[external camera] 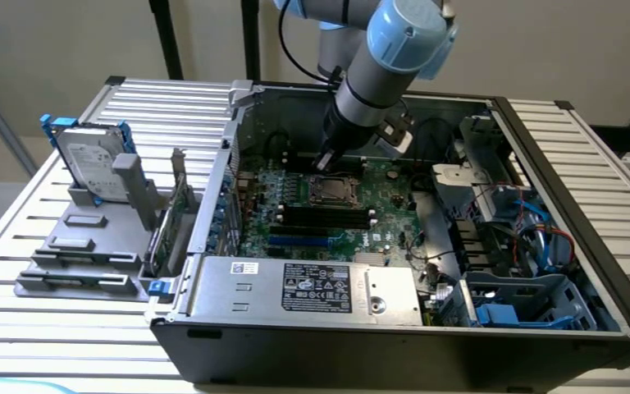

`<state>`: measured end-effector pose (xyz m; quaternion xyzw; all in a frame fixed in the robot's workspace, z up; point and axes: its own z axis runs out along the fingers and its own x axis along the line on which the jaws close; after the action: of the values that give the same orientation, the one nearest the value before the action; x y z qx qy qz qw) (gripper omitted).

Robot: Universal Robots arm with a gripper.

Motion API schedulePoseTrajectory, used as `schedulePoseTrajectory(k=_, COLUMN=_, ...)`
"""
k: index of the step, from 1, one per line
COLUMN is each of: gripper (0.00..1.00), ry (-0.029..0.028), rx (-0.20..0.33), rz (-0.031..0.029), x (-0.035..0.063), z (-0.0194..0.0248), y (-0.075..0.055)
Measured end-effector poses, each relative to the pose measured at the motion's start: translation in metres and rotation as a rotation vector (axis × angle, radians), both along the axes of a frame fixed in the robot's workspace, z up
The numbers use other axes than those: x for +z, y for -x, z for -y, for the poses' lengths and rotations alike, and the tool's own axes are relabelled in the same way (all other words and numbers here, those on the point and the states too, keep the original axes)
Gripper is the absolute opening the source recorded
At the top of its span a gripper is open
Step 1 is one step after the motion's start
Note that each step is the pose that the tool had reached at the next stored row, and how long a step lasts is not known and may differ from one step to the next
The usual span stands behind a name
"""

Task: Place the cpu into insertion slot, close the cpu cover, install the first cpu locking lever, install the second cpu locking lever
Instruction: 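Install the first cpu locking lever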

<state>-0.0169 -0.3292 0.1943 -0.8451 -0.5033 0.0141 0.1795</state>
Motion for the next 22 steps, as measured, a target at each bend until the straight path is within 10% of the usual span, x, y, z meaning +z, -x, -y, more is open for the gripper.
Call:
schedulePoseTrajectory(k=11, gripper=0.11, ry=-0.0002, rx=0.000, rz=-0.0003, x=0.0000, z=-0.0022, y=0.000)
schedulePoseTrajectory(k=22, gripper=0.11, ry=0.0000, rx=0.004, rz=-0.0141, x=0.0000, z=0.0005, y=-0.011)
